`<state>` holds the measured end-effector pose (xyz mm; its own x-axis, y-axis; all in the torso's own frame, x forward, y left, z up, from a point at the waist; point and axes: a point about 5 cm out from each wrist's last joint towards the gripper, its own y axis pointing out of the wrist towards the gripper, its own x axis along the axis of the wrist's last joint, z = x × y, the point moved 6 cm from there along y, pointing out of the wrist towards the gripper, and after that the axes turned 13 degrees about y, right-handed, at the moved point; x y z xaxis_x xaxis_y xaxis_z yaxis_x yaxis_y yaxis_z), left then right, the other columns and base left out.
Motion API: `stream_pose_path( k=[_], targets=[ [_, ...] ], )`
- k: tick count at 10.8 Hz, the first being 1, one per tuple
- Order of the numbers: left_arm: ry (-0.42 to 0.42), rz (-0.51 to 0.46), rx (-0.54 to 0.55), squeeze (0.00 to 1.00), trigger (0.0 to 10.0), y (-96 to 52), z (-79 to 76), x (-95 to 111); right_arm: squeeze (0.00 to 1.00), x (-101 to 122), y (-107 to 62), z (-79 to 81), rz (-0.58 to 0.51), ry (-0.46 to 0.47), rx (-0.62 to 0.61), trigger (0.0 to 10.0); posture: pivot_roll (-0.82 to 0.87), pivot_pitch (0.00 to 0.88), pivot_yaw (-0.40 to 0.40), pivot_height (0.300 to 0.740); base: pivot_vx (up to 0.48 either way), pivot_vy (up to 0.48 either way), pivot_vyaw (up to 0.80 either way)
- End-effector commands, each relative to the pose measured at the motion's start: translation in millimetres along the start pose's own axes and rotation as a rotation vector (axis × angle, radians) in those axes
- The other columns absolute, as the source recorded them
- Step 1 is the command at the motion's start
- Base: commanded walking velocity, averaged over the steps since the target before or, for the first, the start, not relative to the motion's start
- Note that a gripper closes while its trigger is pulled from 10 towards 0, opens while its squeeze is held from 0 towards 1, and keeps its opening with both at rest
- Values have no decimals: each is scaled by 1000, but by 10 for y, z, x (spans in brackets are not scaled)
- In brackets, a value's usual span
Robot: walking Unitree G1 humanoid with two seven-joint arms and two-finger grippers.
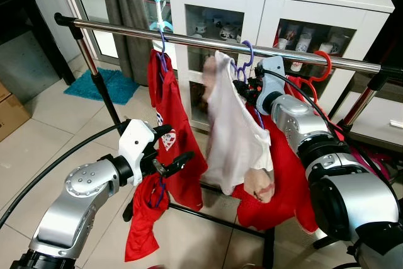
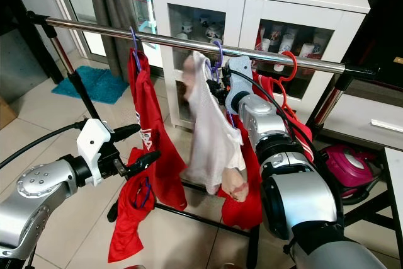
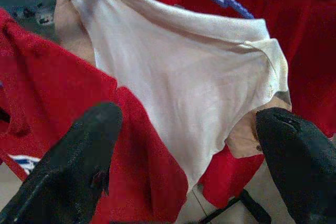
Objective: Hang hanger
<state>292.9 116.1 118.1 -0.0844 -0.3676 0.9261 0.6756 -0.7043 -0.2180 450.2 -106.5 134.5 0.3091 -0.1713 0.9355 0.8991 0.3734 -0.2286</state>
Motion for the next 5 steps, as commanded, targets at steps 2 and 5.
stream_pose_path(
  k=[2,5],
  targets=[
    [23,7,-10,0,10000,9,2,3,0,109,22,57,-21,8,11,0,3,0,37,740,0,0,0],
    [31,5,-9,0,10000,24,-5,8,0,111,24,91,-25,-11,25,0,10,0,32,740,0,0,0]
  ],
)
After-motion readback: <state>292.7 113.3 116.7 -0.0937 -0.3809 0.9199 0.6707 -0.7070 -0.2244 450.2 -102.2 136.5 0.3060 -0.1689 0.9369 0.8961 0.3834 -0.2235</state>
